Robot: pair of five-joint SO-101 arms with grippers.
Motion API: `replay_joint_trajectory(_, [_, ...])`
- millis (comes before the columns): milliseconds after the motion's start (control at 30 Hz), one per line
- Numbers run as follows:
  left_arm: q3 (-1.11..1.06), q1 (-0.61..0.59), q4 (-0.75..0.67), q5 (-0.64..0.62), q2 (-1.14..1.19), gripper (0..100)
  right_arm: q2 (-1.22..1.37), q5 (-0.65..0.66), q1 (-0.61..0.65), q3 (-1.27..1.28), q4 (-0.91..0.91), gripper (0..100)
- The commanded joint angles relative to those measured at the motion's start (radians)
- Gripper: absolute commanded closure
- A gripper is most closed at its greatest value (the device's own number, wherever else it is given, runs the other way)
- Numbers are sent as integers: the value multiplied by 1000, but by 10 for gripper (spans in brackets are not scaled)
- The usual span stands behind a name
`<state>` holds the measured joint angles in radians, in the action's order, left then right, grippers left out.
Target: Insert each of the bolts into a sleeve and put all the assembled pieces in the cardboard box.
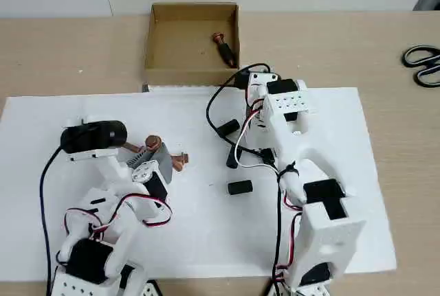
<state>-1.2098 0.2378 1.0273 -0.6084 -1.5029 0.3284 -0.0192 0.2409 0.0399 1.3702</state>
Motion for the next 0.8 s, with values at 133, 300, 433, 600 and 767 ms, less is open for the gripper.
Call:
replay_joint_trajectory(133, [2, -8, -31, 5, -9, 995, 42, 12, 8, -14, -8, 876])
replay_joint_trajectory(300, [4, -8, -29, 5, -9, 995, 42, 9, 8, -14, -8, 988])
replay_joint_trajectory(433, [4, -8, -32, 5, -9, 995, 35, 6, 10, -25, 36, 995])
replay_joint_trajectory(600, [5, -8, -32, 5, -9, 995, -12, 3, 48, -123, 162, 995])
replay_joint_trajectory(767, [8, -8, -34, 14, -9, 995, -137, -37, 74, -219, 213, 996])
